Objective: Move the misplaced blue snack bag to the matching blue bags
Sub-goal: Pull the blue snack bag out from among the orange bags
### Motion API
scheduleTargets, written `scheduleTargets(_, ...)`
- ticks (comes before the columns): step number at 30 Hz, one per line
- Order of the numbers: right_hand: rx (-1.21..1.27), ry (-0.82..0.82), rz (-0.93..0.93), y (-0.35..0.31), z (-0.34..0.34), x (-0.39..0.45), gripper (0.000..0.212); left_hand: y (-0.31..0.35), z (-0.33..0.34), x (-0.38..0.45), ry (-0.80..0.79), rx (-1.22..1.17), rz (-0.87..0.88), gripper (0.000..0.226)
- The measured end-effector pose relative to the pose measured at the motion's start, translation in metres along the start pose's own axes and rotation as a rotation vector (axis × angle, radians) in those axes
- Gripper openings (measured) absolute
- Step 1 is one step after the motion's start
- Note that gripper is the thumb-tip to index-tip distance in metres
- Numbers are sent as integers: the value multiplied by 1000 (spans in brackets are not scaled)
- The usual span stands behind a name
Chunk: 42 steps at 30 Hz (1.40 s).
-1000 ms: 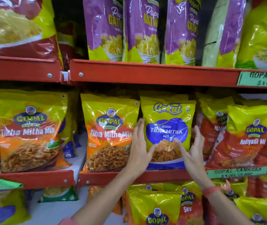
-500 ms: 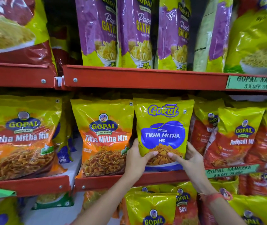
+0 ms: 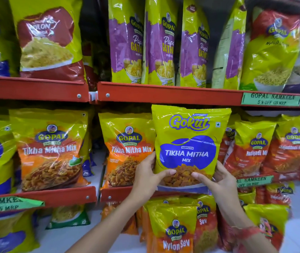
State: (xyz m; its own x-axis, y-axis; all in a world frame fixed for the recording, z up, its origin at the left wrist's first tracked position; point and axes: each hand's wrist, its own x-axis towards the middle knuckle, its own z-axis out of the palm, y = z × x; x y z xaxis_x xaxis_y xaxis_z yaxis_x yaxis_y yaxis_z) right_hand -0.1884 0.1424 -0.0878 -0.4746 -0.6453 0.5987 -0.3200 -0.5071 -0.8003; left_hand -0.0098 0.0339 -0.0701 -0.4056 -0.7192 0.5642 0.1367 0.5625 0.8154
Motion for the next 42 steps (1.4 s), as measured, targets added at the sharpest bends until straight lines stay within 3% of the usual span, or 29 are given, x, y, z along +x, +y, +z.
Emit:
scheduleTargets(10, 33, -106, 127, 1, 60, -95, 49, -15, -80, -100, -21, -2, -127, 55)
scheduleTargets(24, -54, -363, 674, 130, 143, -205, 39, -146, -156, -230, 29, 33, -722, 46)
scheduleTargets(30, -168, -414, 840, 179, 188, -188, 8, -188, -174, -208, 145, -27, -1029, 5)
scheduleTargets(33, -191, -408, 1127, 192, 200, -176, 38, -206, -177, -194, 197, -52, -1182, 25)
scheduleTargets(36, -217, -460, 1261, 183, 207, -168, 34, -200, -177, -182, 220, -121, -1274, 35)
scheduleTargets(39, -289, -570, 1209, 157, 213, -154, 24, -185, -184, -173, 100, -46, -1279, 37)
scheduleTargets(42, -310, -702, 1025, 121, 220, -131, 51, -156, -199, -160, -53, 44, -1145, 33)
